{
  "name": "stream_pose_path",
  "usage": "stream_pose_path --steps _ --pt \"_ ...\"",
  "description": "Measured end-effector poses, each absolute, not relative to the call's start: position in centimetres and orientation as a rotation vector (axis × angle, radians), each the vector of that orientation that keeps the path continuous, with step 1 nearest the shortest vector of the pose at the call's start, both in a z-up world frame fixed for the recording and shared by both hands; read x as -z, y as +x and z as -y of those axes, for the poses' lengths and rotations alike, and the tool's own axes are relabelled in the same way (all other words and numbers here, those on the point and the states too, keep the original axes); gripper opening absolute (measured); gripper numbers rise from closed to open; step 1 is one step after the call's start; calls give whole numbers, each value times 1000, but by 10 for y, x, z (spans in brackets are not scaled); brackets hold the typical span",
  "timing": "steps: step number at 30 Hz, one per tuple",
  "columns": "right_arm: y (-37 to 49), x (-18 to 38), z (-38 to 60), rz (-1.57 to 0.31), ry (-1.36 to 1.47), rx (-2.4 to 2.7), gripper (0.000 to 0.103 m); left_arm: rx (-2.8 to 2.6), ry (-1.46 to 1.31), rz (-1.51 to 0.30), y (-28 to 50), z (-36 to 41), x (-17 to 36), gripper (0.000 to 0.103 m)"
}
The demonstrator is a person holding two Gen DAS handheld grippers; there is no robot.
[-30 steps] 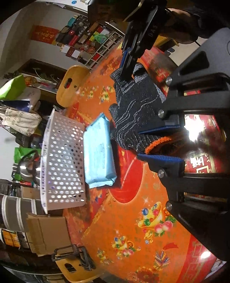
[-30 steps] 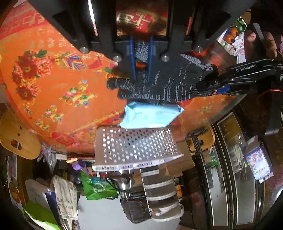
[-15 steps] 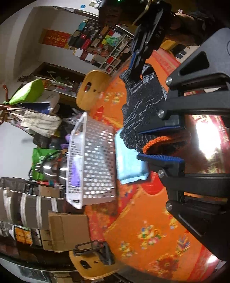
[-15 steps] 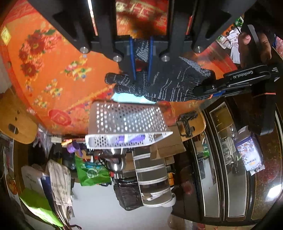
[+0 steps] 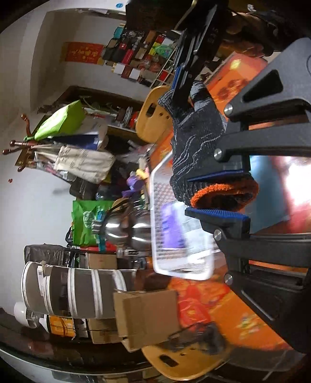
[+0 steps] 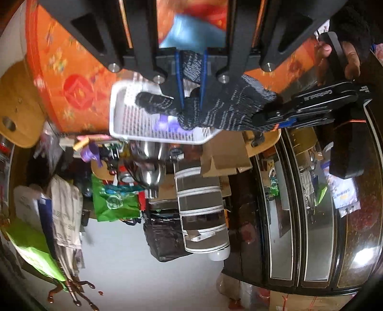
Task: Organize soft objects
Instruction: 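Carry the black glove into the basket and open both tools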
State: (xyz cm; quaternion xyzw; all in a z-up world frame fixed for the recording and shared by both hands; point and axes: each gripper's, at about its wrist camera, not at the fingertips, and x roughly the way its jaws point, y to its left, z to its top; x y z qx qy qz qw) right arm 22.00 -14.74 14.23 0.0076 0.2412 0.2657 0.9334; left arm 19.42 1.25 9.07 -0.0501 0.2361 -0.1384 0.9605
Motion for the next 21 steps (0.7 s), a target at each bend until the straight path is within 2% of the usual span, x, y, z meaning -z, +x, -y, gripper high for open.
stream_pose_path --steps 7,12,17,19,21 --pt "315 -149 133 -548 23 -528 11 214 -137 -529 312 -29 -122 20" --pt "356 -127 127 -593 -5 -498 11 157 -121 -590 378 -29 -109 20" --pt "377 -93 130 -659 -7 -458 12 120 -137 -646 412 -29 -80 21" --pt "381 -79 131 -692 -9 -445 15 122 -132 -690 423 -28 -65 28" --pt "384 -68 133 -731 -22 -410 28 83 -128 -703 430 -29 -50 46"
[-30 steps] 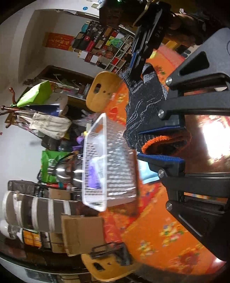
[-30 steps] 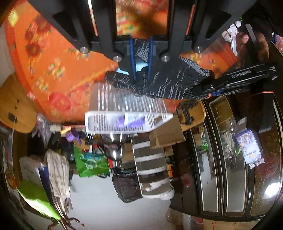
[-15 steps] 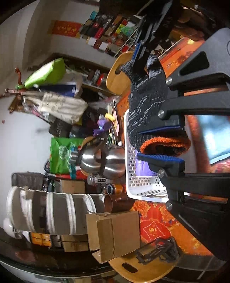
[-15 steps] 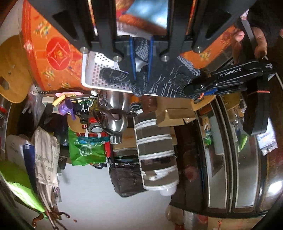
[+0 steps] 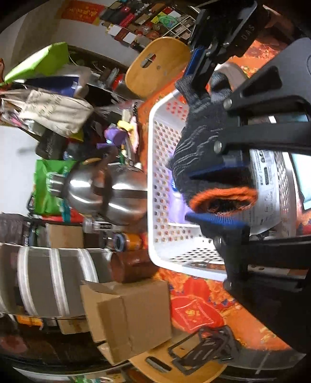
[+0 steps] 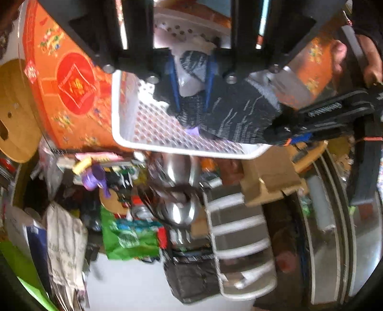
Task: Organize soft objects
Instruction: 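Carry the black glove into the basket and open both tools, then move both tools back and grasp the light blue wrapped pack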
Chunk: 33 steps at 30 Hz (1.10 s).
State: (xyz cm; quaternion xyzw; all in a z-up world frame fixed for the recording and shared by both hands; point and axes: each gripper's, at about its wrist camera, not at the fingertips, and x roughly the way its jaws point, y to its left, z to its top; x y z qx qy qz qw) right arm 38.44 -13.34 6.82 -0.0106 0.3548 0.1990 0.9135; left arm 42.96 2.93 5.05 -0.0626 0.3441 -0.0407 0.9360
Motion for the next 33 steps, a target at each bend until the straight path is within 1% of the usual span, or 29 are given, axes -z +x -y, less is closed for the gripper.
stream_pose_path --steps 1,2,3,4,5,7,15,22,23,24,26,33 --pt "387 -63 136 -746 -20 -398 34 80 -131 -717 430 -30 -45 52" --pt "388 -60 138 -756 -14 -387 51 71 -135 -726 431 -32 -39 66" --pt "388 -56 141 -760 -8 -372 66 56 -135 -730 432 -34 -35 75" --pt "388 -55 143 -760 -9 -364 69 38 -130 -726 432 -36 -31 77" --pt "388 -54 145 -762 -12 -354 71 31 -128 -723 431 -38 -29 78" --pt "387 -52 148 -772 -8 -354 71 37 -130 -710 427 -42 -26 80" --pt "374 -57 149 -764 -16 -348 72 46 -122 -735 411 -43 -20 80" --pt "319 -61 166 -750 31 -370 74 43 -119 -740 364 -47 -26 80" --pt "310 -58 170 -750 36 -370 75 36 -117 -749 352 -49 -24 80" --pt "297 -53 173 -759 42 -371 78 30 -115 -762 342 -49 -22 80" --pt "282 -41 176 -782 51 -382 81 39 -116 -800 320 -51 -10 80" --pt "251 30 165 -939 68 -437 81 126 -160 -901 266 -45 51 80"
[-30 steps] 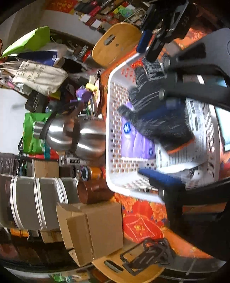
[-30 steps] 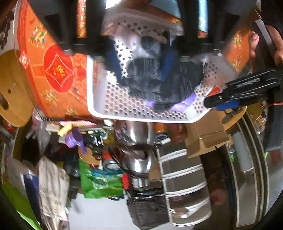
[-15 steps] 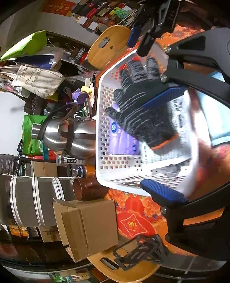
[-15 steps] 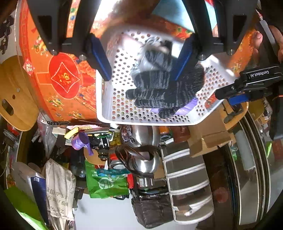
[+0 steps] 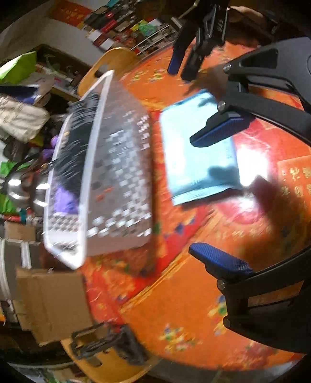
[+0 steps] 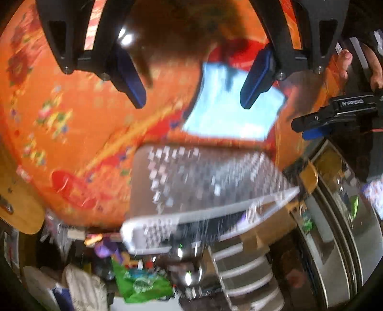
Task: Organize soft objects
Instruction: 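Move both tools back and grasp the light blue wrapped pack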
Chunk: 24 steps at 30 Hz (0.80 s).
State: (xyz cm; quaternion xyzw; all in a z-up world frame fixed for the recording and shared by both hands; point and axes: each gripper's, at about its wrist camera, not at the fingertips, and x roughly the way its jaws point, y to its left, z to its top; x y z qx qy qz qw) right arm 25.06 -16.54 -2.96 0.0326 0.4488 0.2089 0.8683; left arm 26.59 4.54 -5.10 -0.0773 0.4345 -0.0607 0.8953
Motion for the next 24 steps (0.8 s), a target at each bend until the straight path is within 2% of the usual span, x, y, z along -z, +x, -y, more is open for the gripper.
stream_pose_path --steps 7,10,12,15,19,24 --pt "248 53 151 -963 63 -474 80 179 -165 -969 259 -26 93 80" --pt "247 56 145 -972 57 -490 71 189 -167 -977 258 -22 102 80" --pt "251 59 138 -981 60 -514 57 210 -178 -973 260 -21 106 70" --pt "252 59 136 -988 84 -556 48 250 -219 -972 268 -22 110 54" --pt "252 60 132 -984 75 -552 47 285 -239 -971 271 -20 110 52" --pt "250 60 128 -973 67 -548 41 290 -242 -969 272 -17 110 45"
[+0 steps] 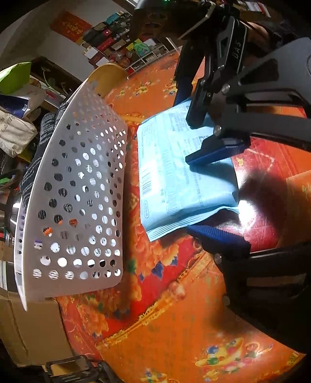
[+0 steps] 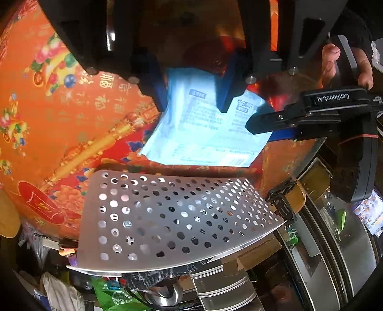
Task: Organize soft objects
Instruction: 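Move both tools back and grasp the light blue wrapped pack, then lift the blue pack into the basket and open both tools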
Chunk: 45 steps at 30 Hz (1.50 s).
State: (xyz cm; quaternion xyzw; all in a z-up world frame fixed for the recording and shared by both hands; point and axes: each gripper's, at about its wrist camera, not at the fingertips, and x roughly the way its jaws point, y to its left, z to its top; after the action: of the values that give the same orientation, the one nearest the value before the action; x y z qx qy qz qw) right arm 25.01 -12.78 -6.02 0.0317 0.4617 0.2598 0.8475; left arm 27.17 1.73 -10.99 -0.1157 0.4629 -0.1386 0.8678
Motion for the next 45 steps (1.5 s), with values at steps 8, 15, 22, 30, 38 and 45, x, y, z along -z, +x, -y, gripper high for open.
stream_pose_path --steps 8,15,22,30,38,45 --pt "242 58 112 -939 15 -529 32 288 -201 -944 267 -4 109 39" --pt "230 49 104 -904 -14 -525 29 290 -181 -902 258 2 99 39" --pt "211 23 114 -828 -23 -523 29 302 -178 -834 237 2 77 39" --pt "196 -19 117 -734 -58 -518 29 312 -189 -732 213 -1 26 39" --pt "203 -64 118 -661 -80 -506 29 311 -176 -663 212 3 -18 39" --pt "243 -113 117 -604 -92 -489 29 321 -170 -615 241 1 -72 39"
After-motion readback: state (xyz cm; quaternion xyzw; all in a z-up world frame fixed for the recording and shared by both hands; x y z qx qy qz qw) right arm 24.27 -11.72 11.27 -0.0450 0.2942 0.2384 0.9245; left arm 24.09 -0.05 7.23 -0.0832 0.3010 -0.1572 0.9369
